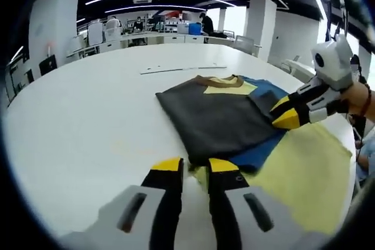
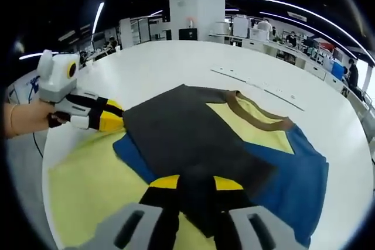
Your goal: Fold the garment on the visible template until the final outline fits inside the template.
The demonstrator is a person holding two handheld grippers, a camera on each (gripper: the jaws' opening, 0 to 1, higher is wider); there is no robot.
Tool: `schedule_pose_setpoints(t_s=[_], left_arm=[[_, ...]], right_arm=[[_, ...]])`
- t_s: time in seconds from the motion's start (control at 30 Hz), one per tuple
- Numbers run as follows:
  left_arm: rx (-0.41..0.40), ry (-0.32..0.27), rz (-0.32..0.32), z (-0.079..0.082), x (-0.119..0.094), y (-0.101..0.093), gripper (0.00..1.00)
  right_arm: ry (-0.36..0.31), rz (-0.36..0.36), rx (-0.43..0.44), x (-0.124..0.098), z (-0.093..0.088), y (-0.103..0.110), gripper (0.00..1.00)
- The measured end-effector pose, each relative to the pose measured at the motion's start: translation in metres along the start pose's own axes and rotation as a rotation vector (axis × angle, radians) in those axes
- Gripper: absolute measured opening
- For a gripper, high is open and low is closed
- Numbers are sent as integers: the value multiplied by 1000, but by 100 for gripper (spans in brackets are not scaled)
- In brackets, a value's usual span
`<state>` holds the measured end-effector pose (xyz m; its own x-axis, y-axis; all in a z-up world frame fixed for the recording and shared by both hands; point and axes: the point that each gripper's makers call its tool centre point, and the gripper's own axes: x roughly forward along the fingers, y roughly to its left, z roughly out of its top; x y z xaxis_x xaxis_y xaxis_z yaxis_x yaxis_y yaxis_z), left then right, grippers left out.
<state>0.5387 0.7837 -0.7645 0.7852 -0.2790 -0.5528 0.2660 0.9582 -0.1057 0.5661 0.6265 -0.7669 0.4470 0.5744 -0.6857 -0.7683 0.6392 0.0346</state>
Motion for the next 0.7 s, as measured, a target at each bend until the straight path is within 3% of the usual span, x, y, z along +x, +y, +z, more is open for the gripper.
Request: schedule_pose_setpoints(t_s=[0.07,0.27,0.4,0.47,0.7], left_arm=[[-33,-3,2,0,0,3,5],[-21,12,25,0,-1,10,2],[18,20,37,1,-2,11,0],[76,34,61,0,-3,14,0],[81,46,66,-1,-4,13,0]], right_arm=[[-4,1,2,0,1,1,13],[-3,-10,-20,0,2,0,0],[-9,-20,3,-2,3,-3,0],[-14,-29,10,-5,4,-4,0],[-68,-80,33,-25,7,-13,0]])
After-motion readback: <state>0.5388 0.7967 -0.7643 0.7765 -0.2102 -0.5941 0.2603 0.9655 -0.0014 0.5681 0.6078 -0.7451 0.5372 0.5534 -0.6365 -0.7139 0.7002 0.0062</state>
